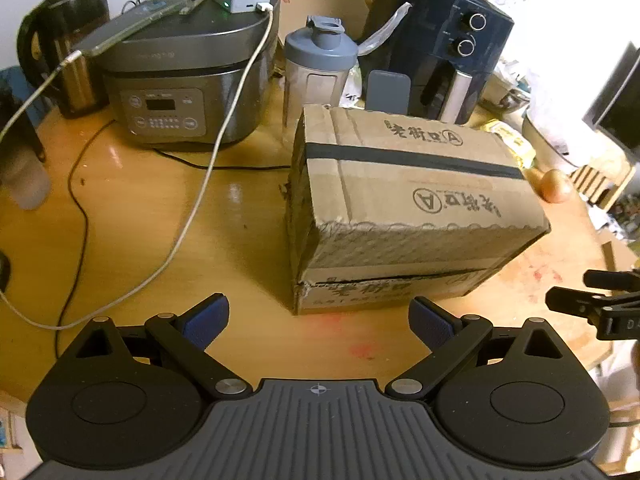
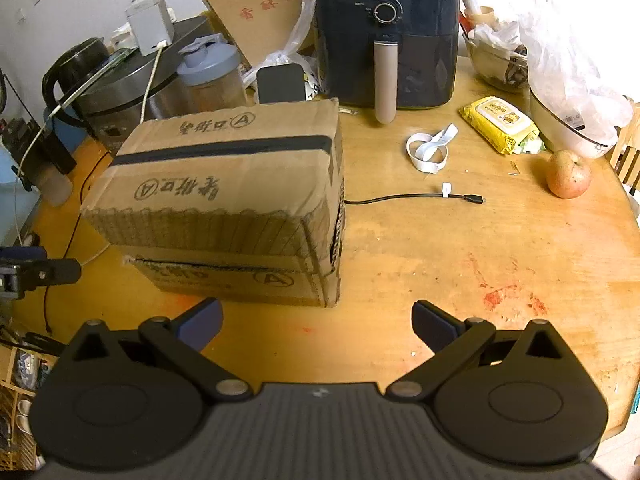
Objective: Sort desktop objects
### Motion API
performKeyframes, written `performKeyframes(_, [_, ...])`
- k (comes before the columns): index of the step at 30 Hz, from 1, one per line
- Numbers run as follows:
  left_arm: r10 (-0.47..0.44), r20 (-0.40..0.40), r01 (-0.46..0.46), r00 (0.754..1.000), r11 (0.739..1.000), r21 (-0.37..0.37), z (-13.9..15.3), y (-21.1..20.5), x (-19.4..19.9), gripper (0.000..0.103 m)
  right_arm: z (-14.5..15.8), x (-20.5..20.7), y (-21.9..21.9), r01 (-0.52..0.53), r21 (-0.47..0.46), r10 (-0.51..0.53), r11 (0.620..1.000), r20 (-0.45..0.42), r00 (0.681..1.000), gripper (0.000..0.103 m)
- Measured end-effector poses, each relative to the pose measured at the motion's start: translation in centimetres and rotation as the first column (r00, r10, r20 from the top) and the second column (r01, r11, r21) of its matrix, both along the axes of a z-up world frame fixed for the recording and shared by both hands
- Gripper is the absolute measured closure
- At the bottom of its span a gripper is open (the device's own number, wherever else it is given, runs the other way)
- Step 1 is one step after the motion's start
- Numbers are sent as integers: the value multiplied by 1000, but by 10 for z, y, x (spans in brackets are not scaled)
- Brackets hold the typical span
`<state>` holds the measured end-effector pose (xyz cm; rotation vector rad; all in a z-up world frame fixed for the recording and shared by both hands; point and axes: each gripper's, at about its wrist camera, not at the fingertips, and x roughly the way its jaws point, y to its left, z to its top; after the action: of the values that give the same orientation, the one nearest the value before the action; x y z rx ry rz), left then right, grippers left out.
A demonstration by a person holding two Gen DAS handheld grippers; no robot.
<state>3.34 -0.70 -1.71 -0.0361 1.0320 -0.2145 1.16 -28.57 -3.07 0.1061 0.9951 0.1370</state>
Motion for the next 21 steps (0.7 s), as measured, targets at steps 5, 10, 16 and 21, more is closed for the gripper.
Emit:
performKeyframes(5, [0,20,-1,1000,1000,28,2,-5,-14,4,-2,-13,7,-16,-24,16,1000,21,1000,0])
performKeyframes(10, [-3,43,0,999,998,61,2,-11,-27,4,-1,-29,15,-51,-56,55,997,74,996,0])
performKeyframes(16, [-8,73,1,997,996,91,1,-16,-43,4,-1,-49,25,-90,-111,104,990,122,987,0])
performKeyframes(21, [-34,83,24,996,993,114,1,-21,-56,4,-3,-62,26,-95,-120,110,988,121,987,0])
